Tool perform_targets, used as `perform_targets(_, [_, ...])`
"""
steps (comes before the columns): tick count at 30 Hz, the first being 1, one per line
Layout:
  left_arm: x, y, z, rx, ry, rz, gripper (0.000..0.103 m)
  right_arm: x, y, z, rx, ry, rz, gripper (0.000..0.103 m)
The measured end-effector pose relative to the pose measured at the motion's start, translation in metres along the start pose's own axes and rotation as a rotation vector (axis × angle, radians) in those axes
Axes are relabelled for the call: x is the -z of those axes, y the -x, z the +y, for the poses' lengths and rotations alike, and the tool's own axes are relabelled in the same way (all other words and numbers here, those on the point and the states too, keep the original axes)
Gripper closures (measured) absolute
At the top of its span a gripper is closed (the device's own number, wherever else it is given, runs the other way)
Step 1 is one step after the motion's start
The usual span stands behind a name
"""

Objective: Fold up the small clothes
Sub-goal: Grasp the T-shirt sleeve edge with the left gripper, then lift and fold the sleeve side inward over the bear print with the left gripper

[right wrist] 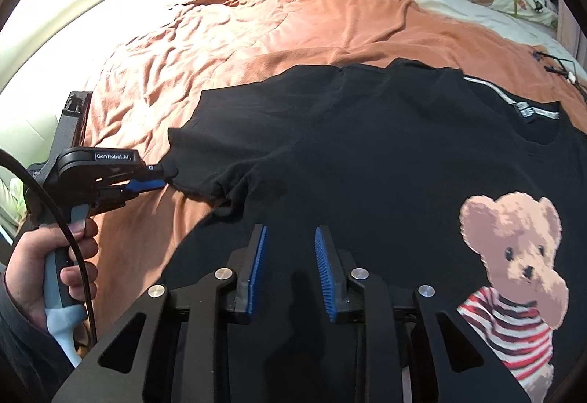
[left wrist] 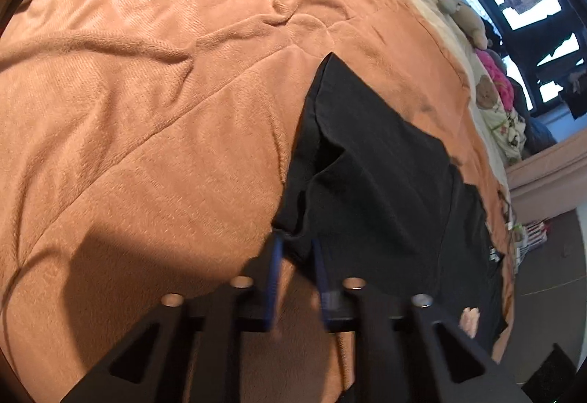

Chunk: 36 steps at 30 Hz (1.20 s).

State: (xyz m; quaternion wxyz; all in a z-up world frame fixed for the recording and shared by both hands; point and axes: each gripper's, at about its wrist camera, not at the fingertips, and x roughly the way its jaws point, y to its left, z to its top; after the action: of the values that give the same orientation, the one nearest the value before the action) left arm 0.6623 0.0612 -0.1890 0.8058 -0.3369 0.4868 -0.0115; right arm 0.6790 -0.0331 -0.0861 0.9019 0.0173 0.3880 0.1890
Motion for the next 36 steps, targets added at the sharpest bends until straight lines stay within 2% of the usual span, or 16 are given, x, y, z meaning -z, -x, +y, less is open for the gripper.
perform_targets(7, [-0.014, 0.036, -0.03, 0.051, -0.124, -0.088, 0.092, -0.015, -0.027, 0.005, -0.059, -0.058, 0.015, 0.081])
perform_targets(10, [-0.022, 0.043, -0.043, 0.078, -0.154, -0.107, 0.093, -0.019, -0.042, 0.004, -0.091, -0.091, 0.028, 0.085])
perform_targets(17, [-0.03, 0.046, -0.06, 0.119, -0.197, -0.125, 0.094, -0.028, -0.073, -0.004, -0.147, -0.189, 0.034, 0.086])
perform_targets(22, [-0.032, 0.042, -0.068, 0.154, -0.229, -0.105, 0.095, -0.03, -0.103, -0.008, -0.218, -0.258, 0.09, 0.089])
perform_targets(25, [-0.031, 0.043, -0.073, 0.171, -0.241, -0.099, 0.095, -0.031, -0.099, -0.016, -0.258, -0.267, 0.089, 0.089])
perform_targets(33, [-0.014, 0.05, -0.106, 0.268, -0.288, -0.059, 0.095, -0.025, -0.056, -0.049, -0.249, -0.313, 0.054, 0.086])
perform_targets(36, [-0.004, 0.05, -0.122, 0.294, -0.314, -0.031, 0.095, -0.021, -0.026, -0.062, -0.207, -0.309, 0.017, 0.066])
